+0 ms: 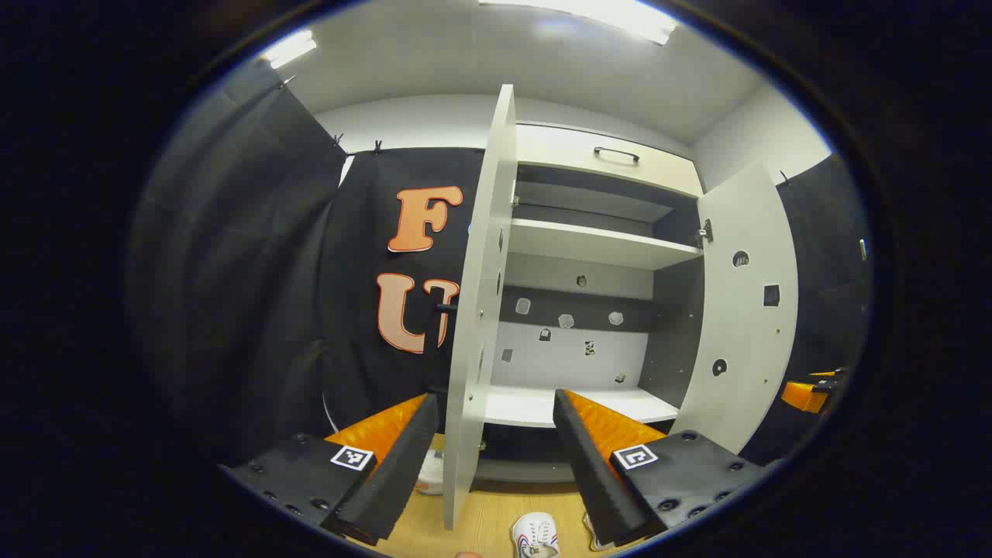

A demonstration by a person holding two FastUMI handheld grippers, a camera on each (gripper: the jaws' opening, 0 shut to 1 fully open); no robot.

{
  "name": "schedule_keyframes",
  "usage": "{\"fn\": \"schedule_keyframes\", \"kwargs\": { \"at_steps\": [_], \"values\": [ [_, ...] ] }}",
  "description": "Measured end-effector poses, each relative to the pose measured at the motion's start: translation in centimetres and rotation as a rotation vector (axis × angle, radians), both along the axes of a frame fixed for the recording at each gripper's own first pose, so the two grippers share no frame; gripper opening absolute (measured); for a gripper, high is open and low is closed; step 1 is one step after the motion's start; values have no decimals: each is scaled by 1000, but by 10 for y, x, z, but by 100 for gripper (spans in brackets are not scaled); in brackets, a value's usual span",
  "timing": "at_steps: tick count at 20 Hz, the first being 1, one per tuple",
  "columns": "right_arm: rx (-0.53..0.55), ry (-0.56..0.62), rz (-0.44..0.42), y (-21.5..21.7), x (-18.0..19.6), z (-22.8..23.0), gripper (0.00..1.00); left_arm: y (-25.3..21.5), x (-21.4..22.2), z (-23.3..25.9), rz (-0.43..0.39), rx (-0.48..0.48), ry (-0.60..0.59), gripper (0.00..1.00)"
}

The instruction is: Grab one shoe with the right hand and put it into the shoe cabinet, grab the other shoe with the left hand and put it into the shoe cabinet; then close the right door with the right hand and the left door with the left hand.

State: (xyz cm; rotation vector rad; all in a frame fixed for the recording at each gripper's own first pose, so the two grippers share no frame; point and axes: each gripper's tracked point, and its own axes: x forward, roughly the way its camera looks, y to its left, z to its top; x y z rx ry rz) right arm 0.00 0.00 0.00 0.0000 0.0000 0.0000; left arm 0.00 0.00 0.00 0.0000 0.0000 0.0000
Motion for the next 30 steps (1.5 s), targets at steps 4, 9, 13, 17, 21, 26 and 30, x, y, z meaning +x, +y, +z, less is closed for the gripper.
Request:
{"fn": "schedule_keyframes", "kwargs": {
  "at_steps": [4,9,13,17,21,26,30],
  "values": [
    [-21,-13,2,7,-1,6,94,2,-2,1,-2,16,-1,96],
    [-19,-24,10,15,-2,8,94,6,-5,3,3,29,-10,96],
    [-24,-19,20,22,-2,8,94,6,-5,1,-4,43,-2,96],
    [-42,-14,25,26,-1,3,94,6,-3,-1,-9,37,0,99],
    [-37,9,19,28,4,-14,94,6,-3,-5,-15,25,11,96],
    [-40,98,35,39,13,-61,94,7,-2,-8,-9,29,18,97],
    [-46,193,68,55,22,-115,94,8,-2,-11,-12,37,26,96]
  ]
}}
